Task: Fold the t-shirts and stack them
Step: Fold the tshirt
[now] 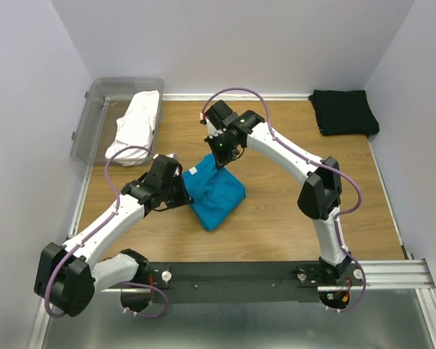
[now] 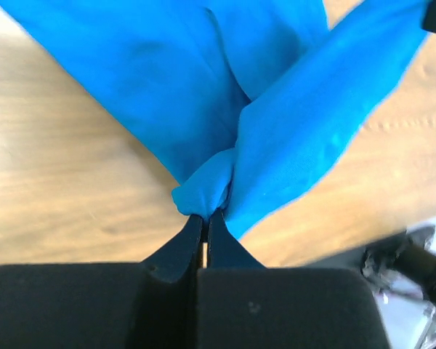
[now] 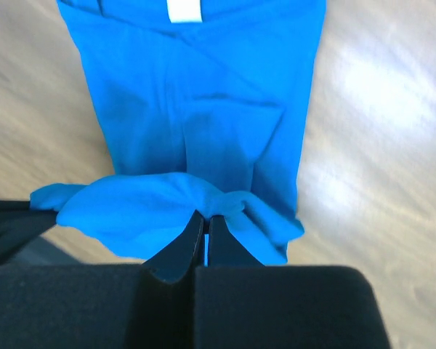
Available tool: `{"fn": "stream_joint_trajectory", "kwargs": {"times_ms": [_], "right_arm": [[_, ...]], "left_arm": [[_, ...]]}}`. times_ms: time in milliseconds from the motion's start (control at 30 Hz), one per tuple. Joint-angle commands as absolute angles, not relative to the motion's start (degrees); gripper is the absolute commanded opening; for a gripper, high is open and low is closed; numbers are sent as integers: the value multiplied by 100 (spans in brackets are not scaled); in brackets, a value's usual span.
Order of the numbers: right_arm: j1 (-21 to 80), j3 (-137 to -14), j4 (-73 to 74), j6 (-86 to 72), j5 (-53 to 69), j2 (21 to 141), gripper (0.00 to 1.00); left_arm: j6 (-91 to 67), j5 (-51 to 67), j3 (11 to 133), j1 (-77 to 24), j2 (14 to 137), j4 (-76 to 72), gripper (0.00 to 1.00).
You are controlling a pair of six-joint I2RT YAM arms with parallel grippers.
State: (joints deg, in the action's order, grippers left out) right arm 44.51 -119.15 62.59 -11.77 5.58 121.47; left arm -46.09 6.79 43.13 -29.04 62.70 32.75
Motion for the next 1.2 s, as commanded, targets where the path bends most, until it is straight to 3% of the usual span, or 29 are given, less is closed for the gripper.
{"fn": "stream_joint_trajectory", "kwargs": {"times_ms": [0,300,800,933,1167], "right_arm": [[4430,-11769,5022,-818,615,12190,1],[4325,-11426,3526,-949,404,12506,1],[4184,-11145,3094,-1283,-113,13148,1],[4184,-11118,3041,-1353,-123,13201,7],[4184,-11153,3032,-1441,-149,13070,26]], "left_arm": [[-4474,387,3982,-2471,6127,2533,0],[-4351,211,3639,-1618,6231,1478,0],[-3973,167,3682,-1116,7444,528,0],[-3946,123,3744,-1081,7812,431,0],[-3894,237,3989,-1081,7928,395,27]]}}
